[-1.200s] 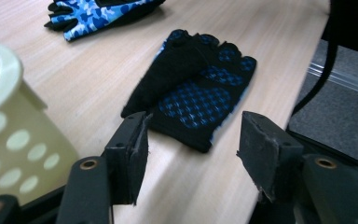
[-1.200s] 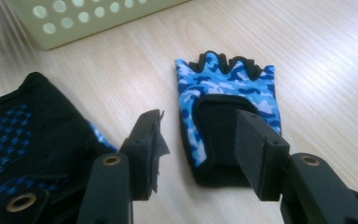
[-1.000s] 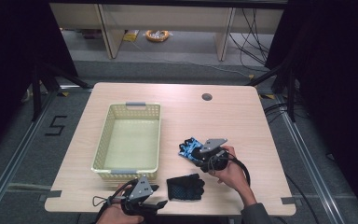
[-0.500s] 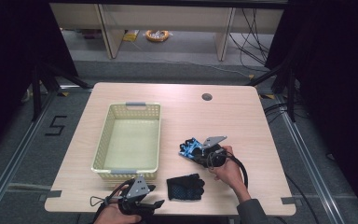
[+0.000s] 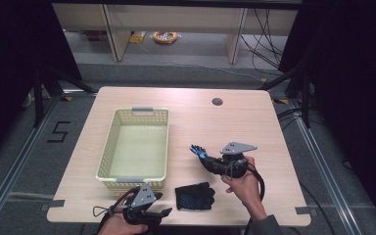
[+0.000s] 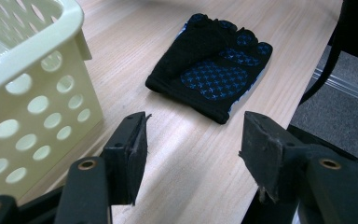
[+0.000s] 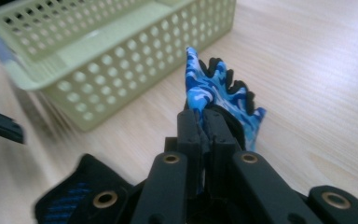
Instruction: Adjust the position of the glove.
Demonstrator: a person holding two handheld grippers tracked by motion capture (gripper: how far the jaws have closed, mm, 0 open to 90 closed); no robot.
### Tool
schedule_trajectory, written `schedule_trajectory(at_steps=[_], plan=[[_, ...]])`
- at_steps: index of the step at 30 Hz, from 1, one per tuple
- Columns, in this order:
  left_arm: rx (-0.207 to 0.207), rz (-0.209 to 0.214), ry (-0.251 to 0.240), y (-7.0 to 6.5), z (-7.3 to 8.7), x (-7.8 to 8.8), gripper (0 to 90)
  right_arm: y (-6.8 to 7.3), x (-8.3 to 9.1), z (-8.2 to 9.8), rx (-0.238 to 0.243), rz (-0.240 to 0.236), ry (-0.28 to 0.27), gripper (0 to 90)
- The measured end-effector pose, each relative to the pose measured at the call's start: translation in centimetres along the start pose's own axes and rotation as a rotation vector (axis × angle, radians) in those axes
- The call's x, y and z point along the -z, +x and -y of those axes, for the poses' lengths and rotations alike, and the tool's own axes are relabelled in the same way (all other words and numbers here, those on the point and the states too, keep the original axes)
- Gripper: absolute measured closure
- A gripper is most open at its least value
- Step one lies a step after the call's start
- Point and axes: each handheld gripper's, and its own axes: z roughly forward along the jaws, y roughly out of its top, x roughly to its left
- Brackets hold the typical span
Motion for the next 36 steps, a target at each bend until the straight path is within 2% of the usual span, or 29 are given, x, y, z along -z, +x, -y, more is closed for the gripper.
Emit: schedule_trajectory(at_steps=[3,4,5,6,7,8,9,11,12,14,15,16,17,18,19,20,21,22,23,26,27,28,29,30,32,33,34,35,36], plan=[[0.002,0.0,0.012,0.0,0.0,0.2,40.1,1.5,1.5,0.4,-0.043,-0.013,-0.044,87.1],[0.028,-0.006,-0.005,-0.1,0.0,0.1,39.9,1.6,1.7,0.5,-0.027,-0.011,-0.061,87.1],[0.005,-0.017,0.01,0.0,-0.1,0.2,39.6,2.3,2.1,0.9,-0.052,-0.015,-0.062,87.1],[0.021,-0.005,-0.006,-0.1,-0.1,0.2,39.1,2.7,2.4,1.2,-0.036,-0.022,-0.074,87.1],[0.028,-0.016,-0.009,-0.2,-0.1,0.2,38.6,3.1,2.7,1.5,-0.054,-0.018,-0.069,87.1],[0.026,-0.016,-0.005,-0.1,-0.1,0.2,37.3,3.5,2.9,1.8,-0.044,-0.026,-0.082,87.0],[0.017,-0.015,-0.005,-0.1,-0.2,0.2,36.1,4.1,3.2,2.1,-0.083,-0.025,-0.072,87.0],[0.025,-0.015,-0.003,-0.1,-0.2,0.3,35.4,4.3,3.4,2.3,-0.069,-0.019,-0.068,87.0],[0.008,-0.009,0.011,0.0,-0.3,0.4,34.0,4.8,3.4,2.9,-0.057,-0.027,-0.075,87.0],[0.034,-0.012,-0.019,-0.2,-0.3,0.2,32.7,5.6,3.5,3.3,-0.092,-0.024,-0.073,87.0],[0.036,-0.015,-0.017,-0.2,-0.3,0.3,32.2,5.4,3.4,3.4,-0.038,-0.006,-0.069,87.0],[0.039,-0.012,-0.02,-0.2,-0.3,0.3,32.1,5.6,3.4,3.6,-0.067,-0.022,-0.072,87.0],[0.011,-0.019,0.009,-0.1,-0.3,0.5,32.0,5.8,3.3,3.8,-0.068,-0.013,-0.073,87.0],[0.048,-0.017,-0.001,-0.3,-0.3,0.3,31.9,6.0,3.2,3.9,-0.073,-0.015,-0.069,86.9],[0.031,-0.01,0.003,-0.3,-0.3,0.4,31.9,6.0,2.9,4.0,-0.061,-0.03,-0.066,86.9],[0.045,-0.001,-0.012,-0.4,-0.3,0.3,31.9,6.5,2.9,4.1,-0.104,-0.021,-0.055,86.9],[0.06,0.009,-0.007,-0.5,-0.3,0.3,31.9,6.4,2.6,4.2,-0.076,-0.018,-0.053,86.9],[0.057,0.011,-0.01,-0.6,-0.3,0.3,31.9,6.7,2.4,4.2,-0.083,-0.023,-0.045,86.9],[0.025,0.009,0.008,-0.5,-0.4,0.4,31.9,7.0,2.2,4.2,-0.084,-0.025,-0.04,86.7],[0.031,0.004,-0.004,-0.9,-0.3,0.2,32.1,8.0,1.1,4.3,-0.073,-0.019,-0.016,86.1],[0.036,0.009,-0.016,-1.1,-0.3,0.1,32.2,8.5,0.8,4.3,-0.093,-0.018,0.009,85.9],[0.032,0.016,-0.003,-1.1,-0.3,0.1,32.2,8.5,0.3,4.4,-0.071,-0.032,0.013,85.6],[0.03,0.017,-0.012,-1.2,-0.3,0.1,32.2,8.6,-0.1,4.6,-0.071,-0.028,0.025,85.2],[0.026,0.01,0.009,-1.2,-0.2,0.1,32.2,9.0,-0.4,4.7,-0.1,-0.046,0.034,84.8],[0.03,0.021,-0.016,-1.4,-0.1,-0.2,32.2,9.0,-0.8,4.9,-0.082,-0.049,0.048,83.7],[0.052,0.019,-0.013,-1.6,-0.1,-0.2,32.2,9.1,-1.0,5.0,-0.077,-0.056,0.046,82.9],[0.035,0.028,0.007,-1.4,-0.1,-0.2,32.2,9.1,-1.2,5.1,-0.084,-0.07,0.05,82.1],[-0.006,0.018,0.022,-1.3,-0.1,-0.1,32.2,9.3,-1.3,5.2,-0.088,-0.068,0.06,81.2],[0.043,0.022,0.003,-1.7,0.0,-0.3,32.2,9.3,-1.4,5.2,-0.087,-0.076,0.06,80.3]])
